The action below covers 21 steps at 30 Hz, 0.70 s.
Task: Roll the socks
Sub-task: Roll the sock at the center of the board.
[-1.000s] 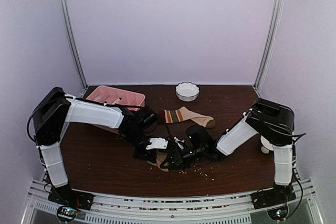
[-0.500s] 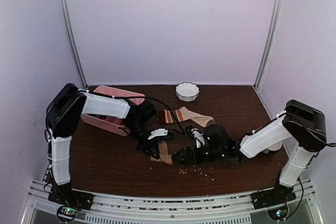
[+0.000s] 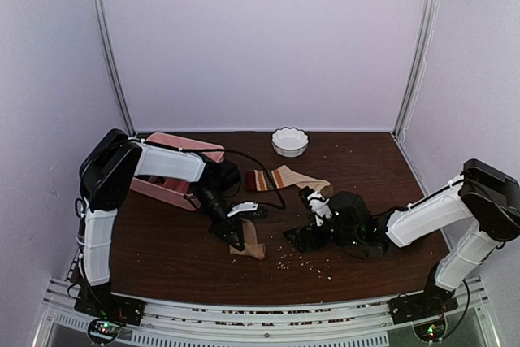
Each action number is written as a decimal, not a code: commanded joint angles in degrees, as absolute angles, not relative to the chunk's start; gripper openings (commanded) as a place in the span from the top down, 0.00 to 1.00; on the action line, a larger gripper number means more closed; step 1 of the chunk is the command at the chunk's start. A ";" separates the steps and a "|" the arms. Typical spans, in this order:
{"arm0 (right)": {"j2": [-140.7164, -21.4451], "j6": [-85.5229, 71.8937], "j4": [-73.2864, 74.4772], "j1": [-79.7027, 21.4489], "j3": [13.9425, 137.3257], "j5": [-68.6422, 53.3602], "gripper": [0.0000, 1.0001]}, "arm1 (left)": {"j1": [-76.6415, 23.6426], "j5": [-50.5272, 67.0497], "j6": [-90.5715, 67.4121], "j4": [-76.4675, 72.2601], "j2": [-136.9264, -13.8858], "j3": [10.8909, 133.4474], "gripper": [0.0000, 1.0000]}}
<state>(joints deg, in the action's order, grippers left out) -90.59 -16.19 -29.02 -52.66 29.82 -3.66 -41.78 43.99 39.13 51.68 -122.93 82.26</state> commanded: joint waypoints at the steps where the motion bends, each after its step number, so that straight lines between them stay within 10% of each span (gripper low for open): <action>1: -89.91 7.05 -26.36 -59.41 32.71 -5.85 0.00 | -41.05 45.95 43.21 57.56 -126.24 84.50 1.00; 21: -104.29 42.73 -14.76 -78.10 48.71 20.36 0.30 | -40.87 48.99 49.24 65.54 -130.22 89.26 1.00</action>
<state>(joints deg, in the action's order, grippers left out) -100.51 35.29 -16.34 -78.39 45.67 16.95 -41.19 48.82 46.44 63.00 -128.62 87.92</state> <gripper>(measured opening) 0.730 0.040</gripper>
